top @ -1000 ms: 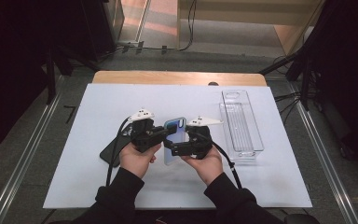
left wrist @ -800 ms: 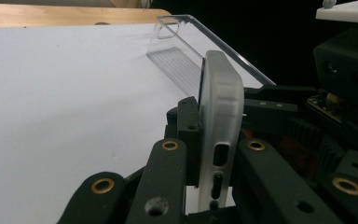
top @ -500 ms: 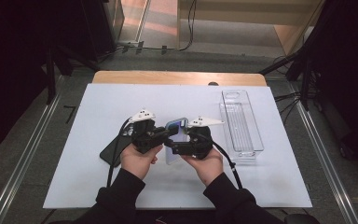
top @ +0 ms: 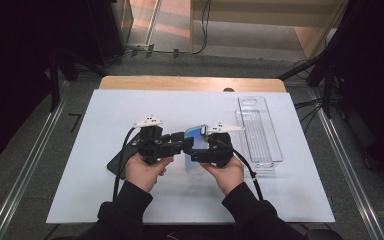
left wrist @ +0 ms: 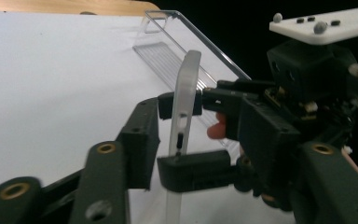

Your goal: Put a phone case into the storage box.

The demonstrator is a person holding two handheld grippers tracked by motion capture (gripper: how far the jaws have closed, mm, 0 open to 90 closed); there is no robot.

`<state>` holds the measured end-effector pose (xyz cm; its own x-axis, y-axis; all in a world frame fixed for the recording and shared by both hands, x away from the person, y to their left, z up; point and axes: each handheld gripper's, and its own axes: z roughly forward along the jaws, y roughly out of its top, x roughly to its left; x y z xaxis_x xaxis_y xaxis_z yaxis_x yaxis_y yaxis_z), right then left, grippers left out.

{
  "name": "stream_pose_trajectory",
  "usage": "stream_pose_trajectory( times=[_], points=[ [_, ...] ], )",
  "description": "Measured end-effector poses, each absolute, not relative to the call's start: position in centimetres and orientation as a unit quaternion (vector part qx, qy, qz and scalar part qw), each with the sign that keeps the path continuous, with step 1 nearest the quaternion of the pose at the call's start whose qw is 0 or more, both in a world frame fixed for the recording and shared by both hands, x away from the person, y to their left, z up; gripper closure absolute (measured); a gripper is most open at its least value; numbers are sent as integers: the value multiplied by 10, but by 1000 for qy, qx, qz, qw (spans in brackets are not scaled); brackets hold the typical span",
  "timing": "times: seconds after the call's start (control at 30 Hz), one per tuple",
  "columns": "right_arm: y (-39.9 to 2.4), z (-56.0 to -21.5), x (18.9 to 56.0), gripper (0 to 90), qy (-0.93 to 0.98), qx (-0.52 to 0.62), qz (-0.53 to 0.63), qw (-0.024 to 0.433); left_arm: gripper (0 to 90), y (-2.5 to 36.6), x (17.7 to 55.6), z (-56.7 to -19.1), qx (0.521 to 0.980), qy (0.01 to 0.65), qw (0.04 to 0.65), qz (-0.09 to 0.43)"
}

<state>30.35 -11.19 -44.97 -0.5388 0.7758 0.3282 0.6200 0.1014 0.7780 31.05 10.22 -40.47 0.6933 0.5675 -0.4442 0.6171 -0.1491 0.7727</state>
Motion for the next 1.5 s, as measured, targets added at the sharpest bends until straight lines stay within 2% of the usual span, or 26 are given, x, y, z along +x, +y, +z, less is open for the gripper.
stream_pose_trajectory(
  times=[0.13, 0.3, 0.67, 0.83, 1.2, 1.5],
  points=[
    [-117, -450, 306, 153, 736, 478, 472, 86, 383, 108, 312, -405, 767, 386, 512, -35],
    [-121, -450, 307, 153, 739, 477, 467, 93, 343, 115, 313, -407, 780, 373, 500, -52],
    [-130, -447, 309, 153, 742, 471, 469, 86, 341, 134, 312, -418, 823, 338, 447, -93],
    [-134, -442, 309, 153, 744, 462, 477, 73, 339, 142, 306, -425, 838, 326, 434, -60],
    [-138, -438, 308, 153, 758, 445, 475, 55, 339, 162, 298, -441, 851, 305, 423, -60],
    [-146, -430, 309, 153, 757, 439, 481, 57, 338, 176, 291, -452, 855, 305, 416, -57]
  ],
)
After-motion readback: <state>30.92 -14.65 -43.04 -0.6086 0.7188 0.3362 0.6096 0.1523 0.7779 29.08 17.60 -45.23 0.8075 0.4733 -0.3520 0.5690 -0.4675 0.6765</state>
